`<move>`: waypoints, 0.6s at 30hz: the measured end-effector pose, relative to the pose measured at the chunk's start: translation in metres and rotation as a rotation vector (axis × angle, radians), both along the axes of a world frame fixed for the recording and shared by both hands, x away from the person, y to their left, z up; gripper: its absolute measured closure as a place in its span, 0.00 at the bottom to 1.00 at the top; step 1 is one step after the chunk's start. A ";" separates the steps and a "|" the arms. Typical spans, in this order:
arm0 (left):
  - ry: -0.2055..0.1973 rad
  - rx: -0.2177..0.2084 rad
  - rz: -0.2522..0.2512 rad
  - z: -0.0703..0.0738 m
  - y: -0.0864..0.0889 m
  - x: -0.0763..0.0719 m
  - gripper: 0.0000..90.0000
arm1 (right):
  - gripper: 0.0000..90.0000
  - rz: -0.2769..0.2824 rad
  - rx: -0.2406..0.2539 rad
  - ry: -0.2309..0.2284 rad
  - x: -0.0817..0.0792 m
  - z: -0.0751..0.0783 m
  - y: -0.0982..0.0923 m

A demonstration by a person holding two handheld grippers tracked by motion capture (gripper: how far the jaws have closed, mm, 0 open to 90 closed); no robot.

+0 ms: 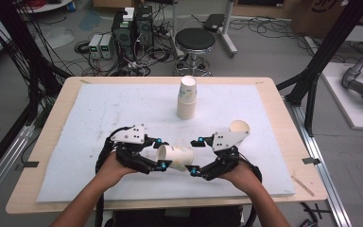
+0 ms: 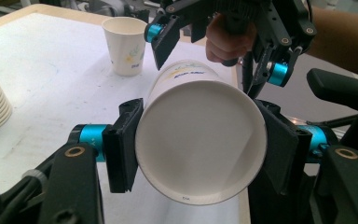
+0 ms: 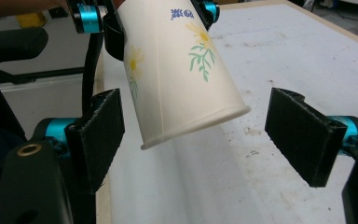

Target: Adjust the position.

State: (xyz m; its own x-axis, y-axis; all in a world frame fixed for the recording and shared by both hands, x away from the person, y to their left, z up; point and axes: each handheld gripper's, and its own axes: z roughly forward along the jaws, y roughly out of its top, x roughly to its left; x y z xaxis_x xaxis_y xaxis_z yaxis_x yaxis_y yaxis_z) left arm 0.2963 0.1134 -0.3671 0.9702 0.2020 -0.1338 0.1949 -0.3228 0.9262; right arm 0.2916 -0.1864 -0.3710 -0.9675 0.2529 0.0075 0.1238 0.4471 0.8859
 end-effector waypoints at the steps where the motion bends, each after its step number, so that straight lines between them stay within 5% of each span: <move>1: -0.002 -0.005 0.002 -0.001 0.001 0.000 0.41 | 0.22 -0.003 0.007 -0.003 0.000 -0.001 -0.001; 18: -0.018 -0.095 0.019 -0.005 0.013 -0.002 0.42 | 0.22 -0.006 0.086 0.034 -0.003 -0.022 -0.007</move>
